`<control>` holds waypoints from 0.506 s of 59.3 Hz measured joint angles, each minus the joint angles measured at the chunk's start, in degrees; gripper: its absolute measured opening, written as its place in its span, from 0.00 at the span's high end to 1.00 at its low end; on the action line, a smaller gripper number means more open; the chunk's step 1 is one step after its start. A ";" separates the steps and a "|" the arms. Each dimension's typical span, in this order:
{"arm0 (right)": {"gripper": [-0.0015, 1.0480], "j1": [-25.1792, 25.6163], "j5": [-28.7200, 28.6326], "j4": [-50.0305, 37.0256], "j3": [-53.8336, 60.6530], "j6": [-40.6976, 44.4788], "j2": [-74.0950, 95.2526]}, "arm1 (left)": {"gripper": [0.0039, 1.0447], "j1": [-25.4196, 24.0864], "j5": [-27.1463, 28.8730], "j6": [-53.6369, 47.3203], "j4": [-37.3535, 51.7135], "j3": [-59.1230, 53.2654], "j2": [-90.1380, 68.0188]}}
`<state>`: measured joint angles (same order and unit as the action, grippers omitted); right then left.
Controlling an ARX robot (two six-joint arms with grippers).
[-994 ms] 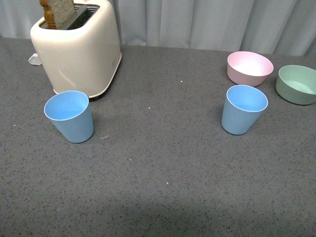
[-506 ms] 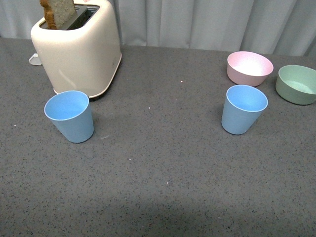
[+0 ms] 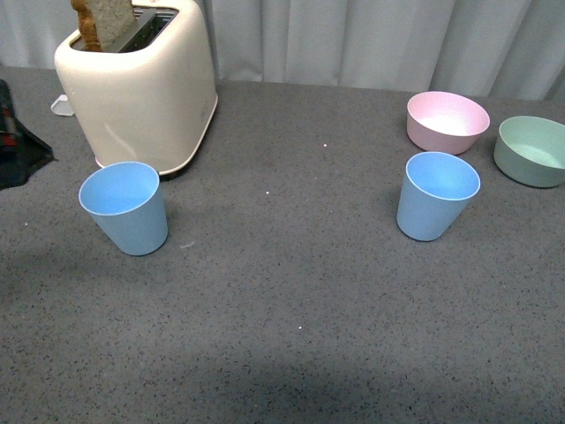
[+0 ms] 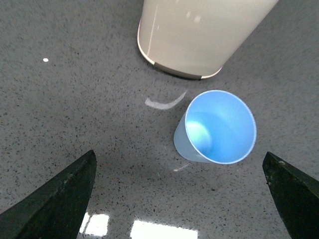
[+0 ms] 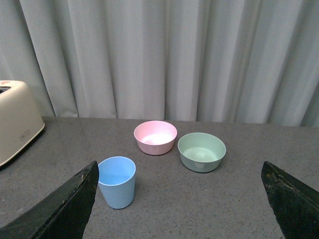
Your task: Stack blue cups with both arms
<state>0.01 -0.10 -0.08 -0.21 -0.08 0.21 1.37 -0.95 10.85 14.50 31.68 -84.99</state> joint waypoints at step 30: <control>0.09 0.00 0.00 0.00 0.00 0.00 0.02 | 0.06 1.53 -1.73 5.33 -13.16 16.20 -19.45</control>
<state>0.01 -0.10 -0.08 -0.21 -0.08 0.23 2.90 -2.68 16.19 1.34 47.88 -104.44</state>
